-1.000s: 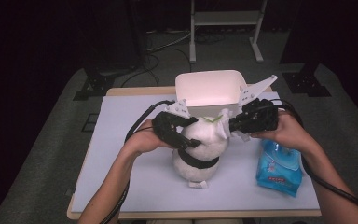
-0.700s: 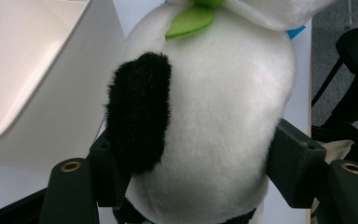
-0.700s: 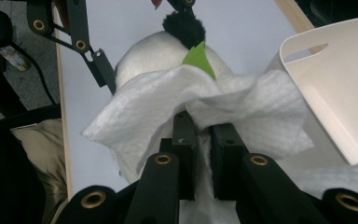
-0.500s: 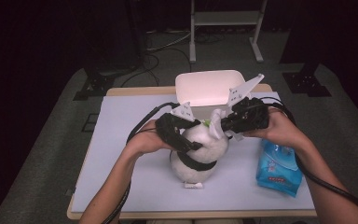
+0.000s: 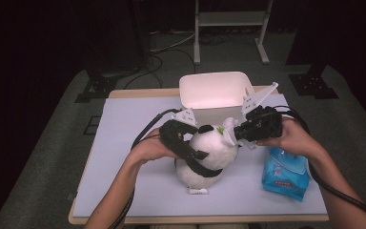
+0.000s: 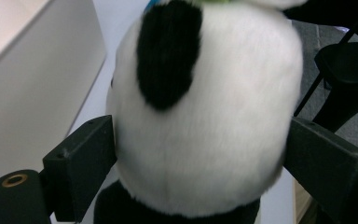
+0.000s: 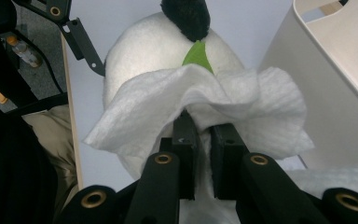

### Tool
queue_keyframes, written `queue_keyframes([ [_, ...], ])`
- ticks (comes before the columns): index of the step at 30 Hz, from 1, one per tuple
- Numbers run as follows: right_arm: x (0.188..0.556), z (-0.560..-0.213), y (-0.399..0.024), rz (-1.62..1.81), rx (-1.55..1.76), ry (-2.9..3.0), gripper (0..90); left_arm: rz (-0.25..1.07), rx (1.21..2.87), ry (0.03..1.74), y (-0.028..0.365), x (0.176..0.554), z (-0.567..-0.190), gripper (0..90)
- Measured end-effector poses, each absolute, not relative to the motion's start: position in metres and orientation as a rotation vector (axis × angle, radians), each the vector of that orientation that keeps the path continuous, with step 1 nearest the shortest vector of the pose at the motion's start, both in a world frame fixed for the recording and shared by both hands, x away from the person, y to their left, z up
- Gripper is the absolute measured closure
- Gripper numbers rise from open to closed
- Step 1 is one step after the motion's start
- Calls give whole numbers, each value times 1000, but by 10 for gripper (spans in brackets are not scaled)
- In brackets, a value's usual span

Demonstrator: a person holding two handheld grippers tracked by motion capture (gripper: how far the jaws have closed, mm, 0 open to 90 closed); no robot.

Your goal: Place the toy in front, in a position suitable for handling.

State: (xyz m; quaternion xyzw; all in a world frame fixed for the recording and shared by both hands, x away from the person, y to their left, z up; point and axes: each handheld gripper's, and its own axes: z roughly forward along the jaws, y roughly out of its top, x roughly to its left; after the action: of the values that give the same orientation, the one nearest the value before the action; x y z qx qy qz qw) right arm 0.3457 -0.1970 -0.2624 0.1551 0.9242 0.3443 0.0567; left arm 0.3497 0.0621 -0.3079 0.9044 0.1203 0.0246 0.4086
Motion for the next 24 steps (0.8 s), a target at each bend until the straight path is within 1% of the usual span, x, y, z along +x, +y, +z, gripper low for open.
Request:
queue_keyframes([
  [7, 345, -266, -205, 1029, 496, 2809, 813, 4, 2269, 302, 60, 352, -323, 82],
  [11, 344, -268, -207, 1017, 508, 2812, 813, -38, 2268, 288, 55, 355, -333, 52],
  [13, 344, -270, -207, 1006, 519, 2813, 813, -46, 2247, 294, 54, 357, -337, 61],
  [16, 344, -272, -211, 1005, 534, 2804, 814, -44, 2207, 292, 57, 358, -336, 214],
  [17, 345, -273, -213, 1020, 541, 2800, 814, -51, 2204, 298, 57, 358, -335, 244],
  [19, 345, -273, -214, 1040, 548, 2800, 814, -47, 2210, 312, 58, 357, -332, 278],
  [24, 347, -270, -215, 1120, 554, 2758, 814, -9, 2236, 328, 61, 356, -320, 320],
])
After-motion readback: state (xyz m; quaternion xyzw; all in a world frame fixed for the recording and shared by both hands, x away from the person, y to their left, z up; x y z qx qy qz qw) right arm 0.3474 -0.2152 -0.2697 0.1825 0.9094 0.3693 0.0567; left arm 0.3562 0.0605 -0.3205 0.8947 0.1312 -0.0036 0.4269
